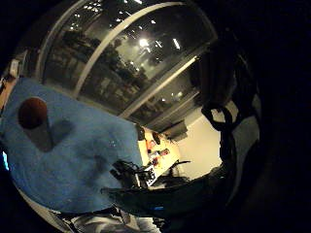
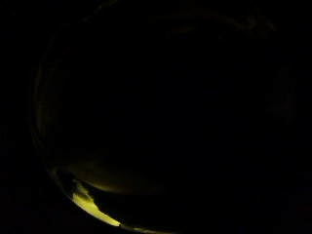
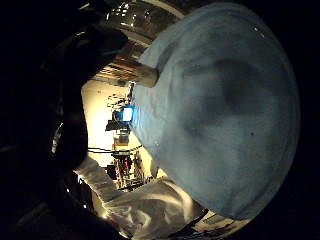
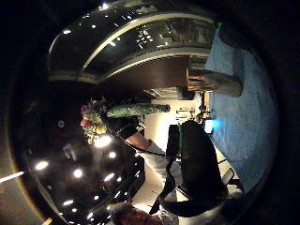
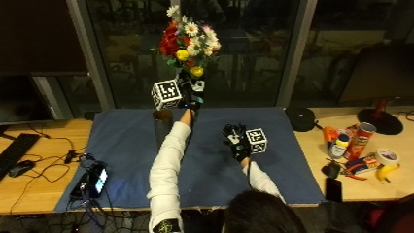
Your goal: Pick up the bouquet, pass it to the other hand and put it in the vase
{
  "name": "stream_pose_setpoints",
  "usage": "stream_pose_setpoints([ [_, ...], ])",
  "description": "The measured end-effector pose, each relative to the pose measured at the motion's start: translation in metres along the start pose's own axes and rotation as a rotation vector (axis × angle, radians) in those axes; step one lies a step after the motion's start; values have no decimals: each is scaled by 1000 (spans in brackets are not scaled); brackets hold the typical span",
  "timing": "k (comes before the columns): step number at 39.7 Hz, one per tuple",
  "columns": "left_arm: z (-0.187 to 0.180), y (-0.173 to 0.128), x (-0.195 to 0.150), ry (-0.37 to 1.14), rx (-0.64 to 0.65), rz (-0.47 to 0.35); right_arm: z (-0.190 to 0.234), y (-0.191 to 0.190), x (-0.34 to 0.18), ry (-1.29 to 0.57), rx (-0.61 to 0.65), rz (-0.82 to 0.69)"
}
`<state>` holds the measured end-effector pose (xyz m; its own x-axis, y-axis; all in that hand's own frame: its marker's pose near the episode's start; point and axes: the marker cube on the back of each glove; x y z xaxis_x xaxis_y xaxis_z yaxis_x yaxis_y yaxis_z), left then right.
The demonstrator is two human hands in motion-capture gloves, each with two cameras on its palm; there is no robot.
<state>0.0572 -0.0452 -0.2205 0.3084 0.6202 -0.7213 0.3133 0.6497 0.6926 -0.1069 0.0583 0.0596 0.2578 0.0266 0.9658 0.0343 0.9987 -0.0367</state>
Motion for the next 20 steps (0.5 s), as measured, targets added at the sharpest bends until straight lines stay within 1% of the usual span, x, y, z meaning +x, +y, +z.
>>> stream_pose_setpoints([
  [2, -8, -4, -4, -106, 15, -76, -5, -3, 3, 0, 9, -2],
  [4, -14, -7, -3, -169, 30, -111, -7, 0, -4, -77, -28, -22],
  [6, -20, -12, -2, -202, 45, -101, -9, 4, -11, -123, -48, -41],
  [9, -28, -23, -6, -243, 74, -71, -16, 7, -13, -129, -46, -60],
  [13, -44, -41, -14, -304, 121, -38, -27, 3, -4, -50, 6, -108],
  [17, -55, -54, -28, -319, 160, -34, -33, 1, 4, -7, 45, -48],
  [20, -65, -64, -39, -318, 189, -37, -34, 0, 10, 34, 50, -66],
])
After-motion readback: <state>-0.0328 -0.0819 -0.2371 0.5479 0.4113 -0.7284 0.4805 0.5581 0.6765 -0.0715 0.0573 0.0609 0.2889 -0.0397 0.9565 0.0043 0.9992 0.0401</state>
